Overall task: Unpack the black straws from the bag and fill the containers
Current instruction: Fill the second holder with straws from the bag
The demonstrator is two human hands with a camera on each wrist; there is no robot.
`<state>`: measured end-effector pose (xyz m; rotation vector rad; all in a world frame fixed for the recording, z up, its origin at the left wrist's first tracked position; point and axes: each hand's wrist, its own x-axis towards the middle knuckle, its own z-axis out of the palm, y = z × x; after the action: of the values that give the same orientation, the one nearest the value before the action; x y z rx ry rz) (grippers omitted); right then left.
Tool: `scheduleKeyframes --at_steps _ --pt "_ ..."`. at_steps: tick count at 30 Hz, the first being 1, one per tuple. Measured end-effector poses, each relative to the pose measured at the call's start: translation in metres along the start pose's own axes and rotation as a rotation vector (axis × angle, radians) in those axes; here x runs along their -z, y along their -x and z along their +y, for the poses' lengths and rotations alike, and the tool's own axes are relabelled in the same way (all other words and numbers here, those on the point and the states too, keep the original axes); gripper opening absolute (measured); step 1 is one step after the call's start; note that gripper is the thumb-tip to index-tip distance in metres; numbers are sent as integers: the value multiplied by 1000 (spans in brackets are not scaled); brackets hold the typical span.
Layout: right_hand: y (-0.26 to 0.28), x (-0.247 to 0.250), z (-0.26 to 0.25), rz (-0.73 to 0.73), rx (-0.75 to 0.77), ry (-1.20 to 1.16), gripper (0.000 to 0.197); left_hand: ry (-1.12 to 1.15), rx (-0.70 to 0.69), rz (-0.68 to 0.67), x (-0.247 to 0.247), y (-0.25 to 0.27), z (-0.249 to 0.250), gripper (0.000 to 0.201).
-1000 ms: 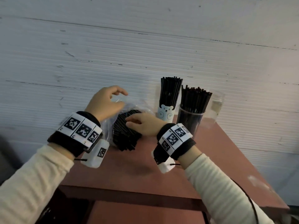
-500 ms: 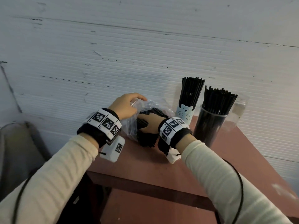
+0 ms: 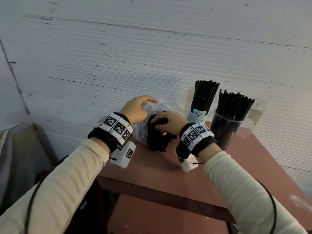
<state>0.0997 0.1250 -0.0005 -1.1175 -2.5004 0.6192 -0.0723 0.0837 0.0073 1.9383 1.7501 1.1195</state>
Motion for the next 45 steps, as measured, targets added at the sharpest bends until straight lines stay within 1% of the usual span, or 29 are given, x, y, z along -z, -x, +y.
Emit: scheduleKeyframes --at_steps 3,6,8,10,12,14,16,17,19,20,21,23,24,26,27,28,30,33,34,36,38,39,40,42,43,45 --pt "11 9 1 -16 -44 -96 26 -6 -10 -1 -2 4 3 60" --pt "23 21 5 -28 -51 -119 27 -17 -54 31 -4 9 8 59" --pt "34 31 8 -32 -49 -133 27 -66 -103 90 -6 12 11 56" --pt "44 42 11 -46 -37 -148 27 -121 -202 116 -9 15 15 55" --pt "56 54 14 -64 -23 -135 28 -153 -329 45 -16 17 22 60" --pt "70 67 14 -86 -18 -114 28 -201 -429 -75 -27 17 30 67" --pt "84 79 10 -105 -1 -80 29 -277 -468 -182 -41 13 39 73" --pt "91 84 7 -114 10 -58 30 -312 -477 -214 -48 10 43 75" --pt "103 93 3 -138 22 -23 31 -364 -468 -223 -61 5 51 74" --pt "108 96 1 -147 22 -14 32 -382 -463 -205 -66 3 55 70" --pt "114 100 -1 -151 19 -5 33 -388 -469 -173 -71 3 60 60" --pt "124 107 -3 -141 20 7 36 -361 -490 -94 -77 4 72 28" --pt "129 111 -3 -126 23 3 39 -330 -478 -67 -79 6 78 19" --pt "138 121 -4 -56 40 -9 41 -223 -393 -49 -83 7 87 10" --pt "142 127 -3 7 52 15 41 -159 -341 -51 -85 7 91 10" --pt "145 133 -3 83 63 66 40 -92 -293 -56 -88 6 93 13" --pt "149 141 -4 261 96 169 39 44 -251 -60 -96 7 99 22" --pt "146 140 -9 531 258 210 39 207 -221 -106 -108 13 113 30" --pt "144 137 -10 595 316 211 38 253 -209 -141 -113 15 117 31" --pt "137 131 -9 677 386 190 33 328 -194 -229 -121 19 121 27" --pt "130 125 -6 708 403 217 24 379 -168 -321 -128 20 119 23" --pt "127 121 -3 683 383 248 19 403 -158 -374 -130 20 116 22" --pt "124 118 1 622 337 282 17 429 -154 -430 -133 19 112 22" --pt "118 110 9 455 218 333 18 446 -133 -514 -137 18 107 32" --pt "117 106 12 409 184 335 20 446 -117 -537 -138 17 105 37" --pt "116 102 16 402 173 309 22 428 -96 -556 -139 18 103 41"
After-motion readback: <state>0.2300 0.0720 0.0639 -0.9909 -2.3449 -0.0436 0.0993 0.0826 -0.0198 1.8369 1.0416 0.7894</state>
